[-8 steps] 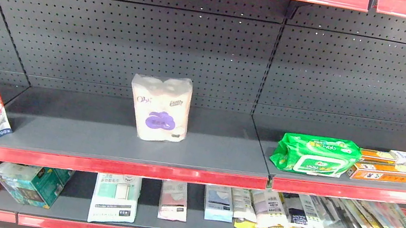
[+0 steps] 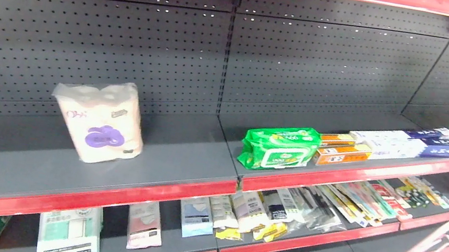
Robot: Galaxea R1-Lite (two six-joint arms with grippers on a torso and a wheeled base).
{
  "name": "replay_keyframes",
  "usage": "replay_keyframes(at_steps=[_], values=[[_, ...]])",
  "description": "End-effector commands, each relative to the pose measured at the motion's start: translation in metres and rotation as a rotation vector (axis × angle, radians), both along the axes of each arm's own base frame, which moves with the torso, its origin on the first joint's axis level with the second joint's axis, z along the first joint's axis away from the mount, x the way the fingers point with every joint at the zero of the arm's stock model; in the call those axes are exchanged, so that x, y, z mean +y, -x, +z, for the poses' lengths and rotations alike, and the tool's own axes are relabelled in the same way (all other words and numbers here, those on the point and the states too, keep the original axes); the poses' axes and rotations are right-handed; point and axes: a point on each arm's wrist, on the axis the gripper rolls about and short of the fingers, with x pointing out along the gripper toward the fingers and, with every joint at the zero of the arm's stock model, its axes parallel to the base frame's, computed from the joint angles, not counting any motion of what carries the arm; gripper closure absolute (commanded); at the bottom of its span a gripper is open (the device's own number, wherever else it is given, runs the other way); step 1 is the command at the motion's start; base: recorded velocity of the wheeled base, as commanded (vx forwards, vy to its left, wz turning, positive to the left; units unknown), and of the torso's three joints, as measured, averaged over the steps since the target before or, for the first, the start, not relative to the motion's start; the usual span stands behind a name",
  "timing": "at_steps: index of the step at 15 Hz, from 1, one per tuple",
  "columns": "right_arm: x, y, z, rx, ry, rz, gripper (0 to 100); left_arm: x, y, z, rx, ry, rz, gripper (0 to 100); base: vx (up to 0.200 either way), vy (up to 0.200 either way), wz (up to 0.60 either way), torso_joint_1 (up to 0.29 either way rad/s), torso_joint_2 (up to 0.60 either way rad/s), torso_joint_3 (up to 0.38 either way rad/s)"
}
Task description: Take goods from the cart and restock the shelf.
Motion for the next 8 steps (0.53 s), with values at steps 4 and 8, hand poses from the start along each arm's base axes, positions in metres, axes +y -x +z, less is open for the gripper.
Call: replay_keyframes(at_steps=[4, 8], values=[[0.0000, -0.0001, 0.0000, 0.001, 0.000, 0.001, 0, 0.0000, 0.0000, 0.0001, -0.001, 0.000, 0.000, 0, 0.000, 0.000, -0.60, 0.004, 0.00, 0.006], [0.0000, -0.0001, 0.0000, 0.001, 0.000, 0.001, 0, 0.0000, 0.0000, 0.0001, -0.001, 0.000, 0.000, 0, 0.000, 0.000, -0.60, 0.005, 0.00, 0.000]])
